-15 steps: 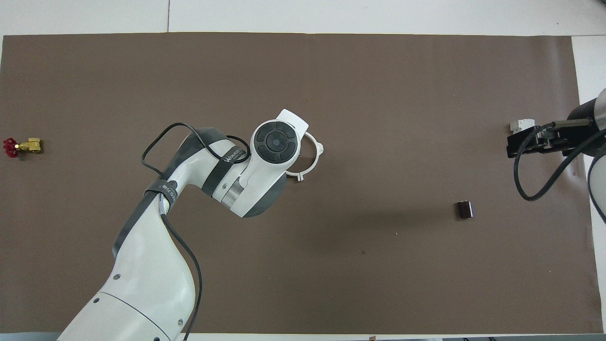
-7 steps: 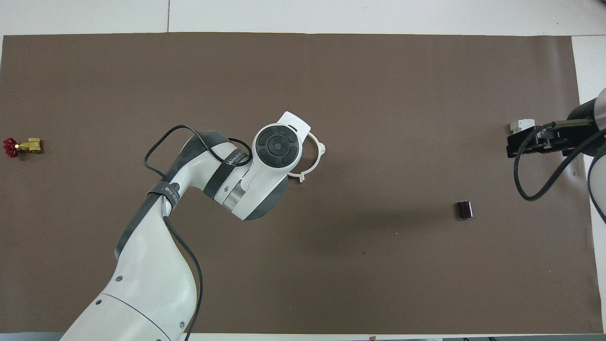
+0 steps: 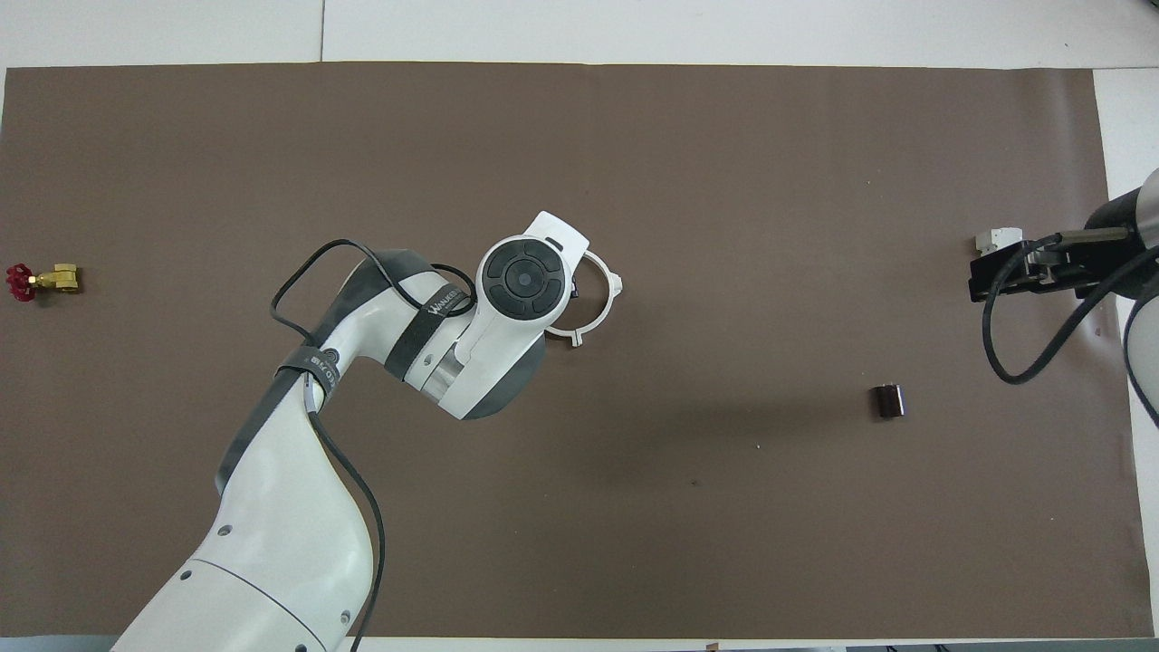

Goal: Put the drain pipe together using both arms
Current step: 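Press the held half onto the placed half with the left gripper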

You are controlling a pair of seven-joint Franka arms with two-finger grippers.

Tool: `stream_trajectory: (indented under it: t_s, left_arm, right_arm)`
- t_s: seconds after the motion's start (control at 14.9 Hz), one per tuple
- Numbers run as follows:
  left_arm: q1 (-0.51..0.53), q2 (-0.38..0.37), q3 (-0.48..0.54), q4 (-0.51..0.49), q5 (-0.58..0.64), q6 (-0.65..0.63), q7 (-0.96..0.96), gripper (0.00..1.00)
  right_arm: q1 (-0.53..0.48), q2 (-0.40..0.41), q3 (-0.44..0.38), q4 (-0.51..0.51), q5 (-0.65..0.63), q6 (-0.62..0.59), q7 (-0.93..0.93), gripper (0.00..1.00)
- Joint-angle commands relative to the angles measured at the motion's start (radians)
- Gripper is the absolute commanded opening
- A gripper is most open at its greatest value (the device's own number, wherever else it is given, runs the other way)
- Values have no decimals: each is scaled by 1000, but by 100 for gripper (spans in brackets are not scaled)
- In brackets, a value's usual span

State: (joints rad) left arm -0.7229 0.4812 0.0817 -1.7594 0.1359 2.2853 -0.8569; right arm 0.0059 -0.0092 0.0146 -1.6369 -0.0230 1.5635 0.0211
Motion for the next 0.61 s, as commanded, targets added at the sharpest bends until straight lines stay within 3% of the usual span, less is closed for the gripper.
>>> stream_trajectory:
  t_s: [0.0,0.34,0.4,0.54]
  left_arm:
    - [-1,-23,7,-28,21,16,-10,100]
    - [48,-99,6,-89,21,6,-2,100]
    - [49,-110,7,-104,21,8,-2,94]
    - [78,-122,6,-107,21,3,2,93]
  right_arm:
    - [-15,-6,7,-12,9,15,-33,100]
    - [-15,-6,7,-11,8,15,-33,100]
    - [-15,-6,7,-11,8,15,-33,100]
    - [-15,-6,7,-11,8,17,-33,100]
